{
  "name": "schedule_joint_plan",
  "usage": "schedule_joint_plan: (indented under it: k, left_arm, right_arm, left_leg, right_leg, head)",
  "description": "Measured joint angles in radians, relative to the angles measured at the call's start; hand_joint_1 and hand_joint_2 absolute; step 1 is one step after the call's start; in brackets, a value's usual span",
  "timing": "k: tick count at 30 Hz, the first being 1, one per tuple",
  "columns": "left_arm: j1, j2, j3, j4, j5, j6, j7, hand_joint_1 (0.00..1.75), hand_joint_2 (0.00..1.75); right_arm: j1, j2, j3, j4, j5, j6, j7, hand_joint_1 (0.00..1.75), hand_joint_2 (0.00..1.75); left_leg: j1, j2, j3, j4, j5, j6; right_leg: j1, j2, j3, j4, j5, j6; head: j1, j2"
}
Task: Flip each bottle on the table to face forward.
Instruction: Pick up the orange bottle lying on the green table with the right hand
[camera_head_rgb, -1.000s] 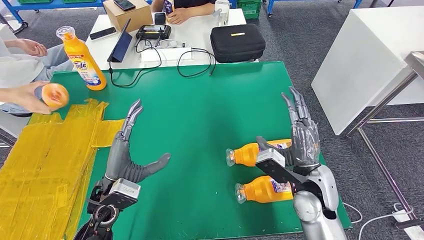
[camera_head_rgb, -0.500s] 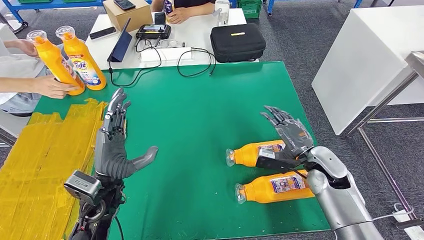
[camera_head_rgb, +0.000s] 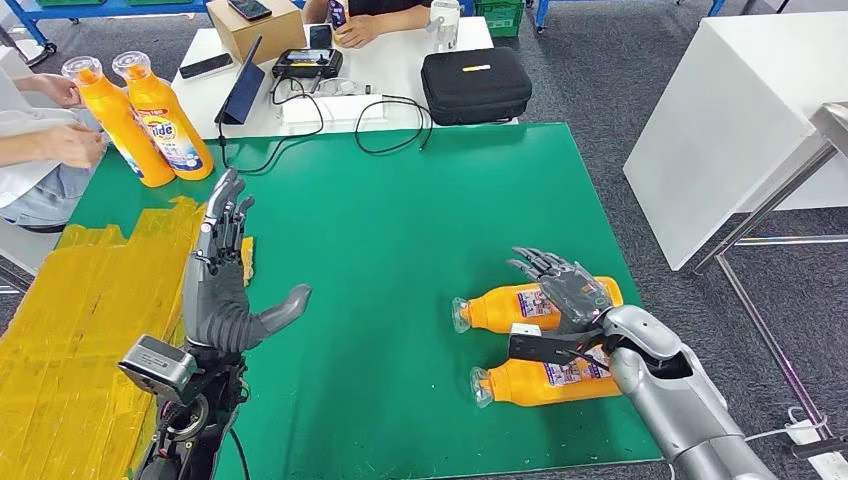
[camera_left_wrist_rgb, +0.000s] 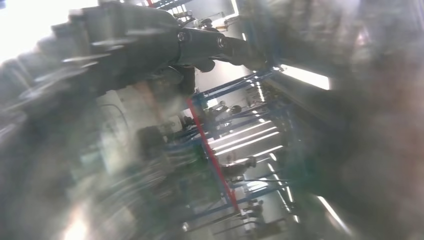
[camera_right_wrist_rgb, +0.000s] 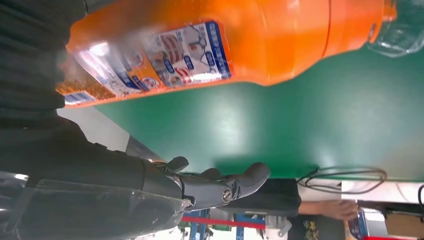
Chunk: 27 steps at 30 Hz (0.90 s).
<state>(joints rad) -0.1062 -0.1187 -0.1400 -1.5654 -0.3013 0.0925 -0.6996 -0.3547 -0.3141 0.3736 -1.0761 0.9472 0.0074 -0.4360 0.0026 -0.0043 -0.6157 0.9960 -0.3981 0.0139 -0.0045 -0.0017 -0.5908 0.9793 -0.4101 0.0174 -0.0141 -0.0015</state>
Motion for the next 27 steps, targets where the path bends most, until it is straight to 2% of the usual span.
schedule_joint_plan:
  k: [14,21,27]
  left_arm:
    - [-0.005,-0.003,0.0,0.001,0.022,0.004,0.0,0.0,1.75]
    - [-0.003,-0.008,0.011,0.007,0.025,0.006,0.0,0.0,1.75]
    - [-0.003,-0.02,0.023,0.023,0.025,-0.003,0.0,0.0,1.75]
  right_arm:
    - [-0.04,-0.023,0.057,0.078,-0.019,0.019,0.016,0.0,1.75]
    - [-0.074,-0.033,0.08,0.145,0.068,-0.055,0.173,0.0,1.75]
    - [-0.098,-0.033,0.095,0.21,0.114,-0.069,0.233,0.0,1.75]
  left_leg:
    - [0.0,0.0,0.0,0.0,0.0,0.0]
    - [0.0,0.0,0.0,0.0,0.0,0.0]
    - [0.0,0.0,0.0,0.0,0.0,0.0]
  right_leg:
    - [0.0,0.0,0.0,0.0,0.0,0.0]
    - [0.0,0.0,0.0,0.0,0.0,0.0]
    - [0.0,0.0,0.0,0.0,0.0,0.0]
  head:
    - [0.0,0.0]
    - [0.0,0.0]
    - [0.0,0.0]
